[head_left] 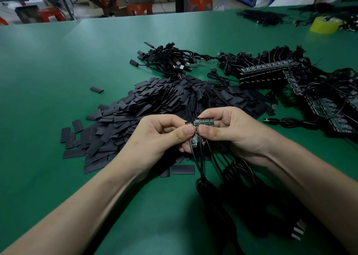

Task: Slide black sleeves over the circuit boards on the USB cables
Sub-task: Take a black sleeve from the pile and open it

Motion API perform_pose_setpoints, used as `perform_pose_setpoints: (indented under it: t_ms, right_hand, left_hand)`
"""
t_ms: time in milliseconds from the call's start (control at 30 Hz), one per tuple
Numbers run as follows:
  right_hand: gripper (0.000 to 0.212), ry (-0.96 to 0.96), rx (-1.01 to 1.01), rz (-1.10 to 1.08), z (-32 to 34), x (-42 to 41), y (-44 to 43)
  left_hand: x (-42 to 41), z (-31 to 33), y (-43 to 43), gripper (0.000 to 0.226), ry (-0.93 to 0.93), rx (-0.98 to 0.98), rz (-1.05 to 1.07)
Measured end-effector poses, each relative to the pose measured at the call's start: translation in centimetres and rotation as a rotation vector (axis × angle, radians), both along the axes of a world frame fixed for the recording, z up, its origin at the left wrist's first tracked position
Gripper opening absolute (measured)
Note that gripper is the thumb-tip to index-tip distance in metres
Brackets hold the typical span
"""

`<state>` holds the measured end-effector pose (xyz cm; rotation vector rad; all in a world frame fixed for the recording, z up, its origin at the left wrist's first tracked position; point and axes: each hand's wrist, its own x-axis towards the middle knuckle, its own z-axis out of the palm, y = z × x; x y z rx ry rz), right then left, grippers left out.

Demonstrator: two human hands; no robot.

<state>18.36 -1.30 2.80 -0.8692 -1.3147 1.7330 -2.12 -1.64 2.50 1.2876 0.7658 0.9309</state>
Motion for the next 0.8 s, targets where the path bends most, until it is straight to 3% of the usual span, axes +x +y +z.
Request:
perform_pose_setpoints:
  t_ms: [100,300,400,467,500,600,733,800]
  right_hand:
    - [0.014,-0.059,-0.032,0.049,0.8,1.4,0.6]
    - [0.016,-0.887,0.182,-0.045,2.3,5.9,2.2]
    - [0.026,-1.070,0.452,-0.223,2.6,4.9,1.7]
    - [0.030,-0.979,0.631,-0.270,3.6,3.4,0.9]
    - [0.031,-0.896,0.633,-0.194,4.0,2.7,0.5]
    - [0.032,-0.723,0.478,0.105,3.7,0.4,-0.7]
    - [0.023,-0.466,0.317,0.139,2.4,-0.3,-1.4]
    - [0.023,-0.411,0.300,0.149,2.7,0.5,-1.5]
  left_hand:
    - [0.2,0.1,0.0,0.016,-0.008,0.025,0.021]
    - [-0.2,0.0,0.3,0.008,-0.048,0.153,0.129]
    - [-0.1,0.1,-0.1,0.010,-0.051,0.234,0.146]
    - [0.1,0.0,-0.1,0.010,-0.047,0.341,0.189]
    - [0.1,-0.1,0.0,0.007,-0.039,0.406,0.214]
    - [0.0,-0.6,0.4,0.012,0.052,0.509,0.316]
    - [-0.5,-0.6,0.6,0.020,0.124,0.458,0.257]
    - [-1.4,-0.5,1.2,0.019,0.304,0.570,0.156]
